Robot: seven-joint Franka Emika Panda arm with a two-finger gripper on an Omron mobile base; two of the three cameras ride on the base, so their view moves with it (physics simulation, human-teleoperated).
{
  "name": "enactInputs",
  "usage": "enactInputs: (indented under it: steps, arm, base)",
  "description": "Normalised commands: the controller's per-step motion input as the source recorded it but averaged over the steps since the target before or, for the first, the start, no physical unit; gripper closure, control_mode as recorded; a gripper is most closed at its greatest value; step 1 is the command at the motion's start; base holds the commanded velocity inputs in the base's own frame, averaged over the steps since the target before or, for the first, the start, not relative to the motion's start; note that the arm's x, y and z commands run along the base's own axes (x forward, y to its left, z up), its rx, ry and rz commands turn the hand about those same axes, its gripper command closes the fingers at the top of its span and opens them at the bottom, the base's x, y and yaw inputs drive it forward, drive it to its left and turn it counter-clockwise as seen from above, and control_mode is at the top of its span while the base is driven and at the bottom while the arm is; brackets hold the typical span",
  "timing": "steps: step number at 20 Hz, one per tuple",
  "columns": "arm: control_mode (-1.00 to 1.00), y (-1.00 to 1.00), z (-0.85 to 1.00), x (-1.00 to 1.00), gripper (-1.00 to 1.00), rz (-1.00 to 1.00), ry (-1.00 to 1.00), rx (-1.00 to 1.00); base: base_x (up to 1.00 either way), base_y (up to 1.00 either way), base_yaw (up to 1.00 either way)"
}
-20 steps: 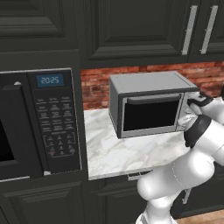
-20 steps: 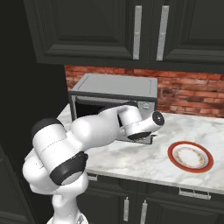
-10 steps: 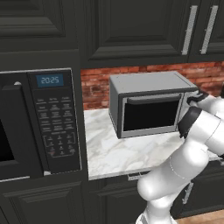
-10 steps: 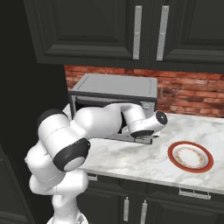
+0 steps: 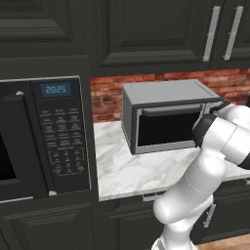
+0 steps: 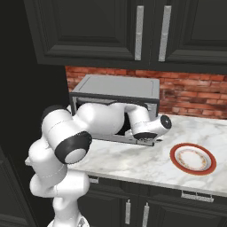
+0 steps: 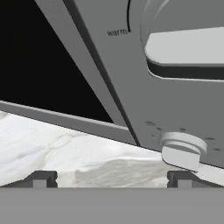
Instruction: Pick up the bagel from the plate, place it on the toaster oven rack, close the door, and set the timer.
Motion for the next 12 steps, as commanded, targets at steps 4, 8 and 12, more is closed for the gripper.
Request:
enactInputs:
  steps: [4, 8, 12]
  arm:
    - [-1.00, 0.00, 0.00, 0.14, -1.00, 0.00, 0.00, 0.03]
    - [-1.00, 0.00, 0.00, 0.15, -1.00, 0.00, 0.00, 0.02]
    - [-1.00, -0.01, -0.11, 0.12, -1.00, 0.00, 0.00, 0.00]
  base:
    - [0.00, 0.00, 0.00]
    - [0.00, 0.00, 0.00]
    - [0.00, 0.00, 0.00]
